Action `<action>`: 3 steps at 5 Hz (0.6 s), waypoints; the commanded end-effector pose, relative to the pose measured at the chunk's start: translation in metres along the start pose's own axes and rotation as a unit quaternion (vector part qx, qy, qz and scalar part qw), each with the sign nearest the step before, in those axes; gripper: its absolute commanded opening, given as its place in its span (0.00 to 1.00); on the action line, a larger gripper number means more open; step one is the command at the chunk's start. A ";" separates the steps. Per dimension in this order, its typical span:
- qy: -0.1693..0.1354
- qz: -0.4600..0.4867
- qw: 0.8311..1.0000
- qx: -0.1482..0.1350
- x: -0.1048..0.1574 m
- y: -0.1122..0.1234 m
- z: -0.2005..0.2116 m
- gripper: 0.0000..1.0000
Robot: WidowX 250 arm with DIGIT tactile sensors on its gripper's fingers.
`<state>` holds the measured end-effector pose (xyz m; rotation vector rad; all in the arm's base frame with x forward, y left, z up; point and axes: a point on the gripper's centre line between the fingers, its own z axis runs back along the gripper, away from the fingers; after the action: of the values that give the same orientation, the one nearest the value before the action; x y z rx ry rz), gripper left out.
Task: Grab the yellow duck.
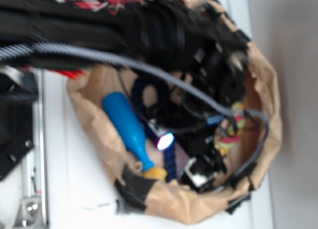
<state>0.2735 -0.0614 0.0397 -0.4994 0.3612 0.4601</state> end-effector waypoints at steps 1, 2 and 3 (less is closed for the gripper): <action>0.043 -0.117 0.991 0.055 -0.048 -0.036 -0.053 1.00; 0.047 -0.156 0.983 0.083 -0.070 -0.031 -0.068 1.00; 0.046 -0.185 0.975 0.111 -0.084 -0.022 -0.072 1.00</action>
<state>0.2321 -0.1276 0.0305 -0.3654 0.3885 0.1538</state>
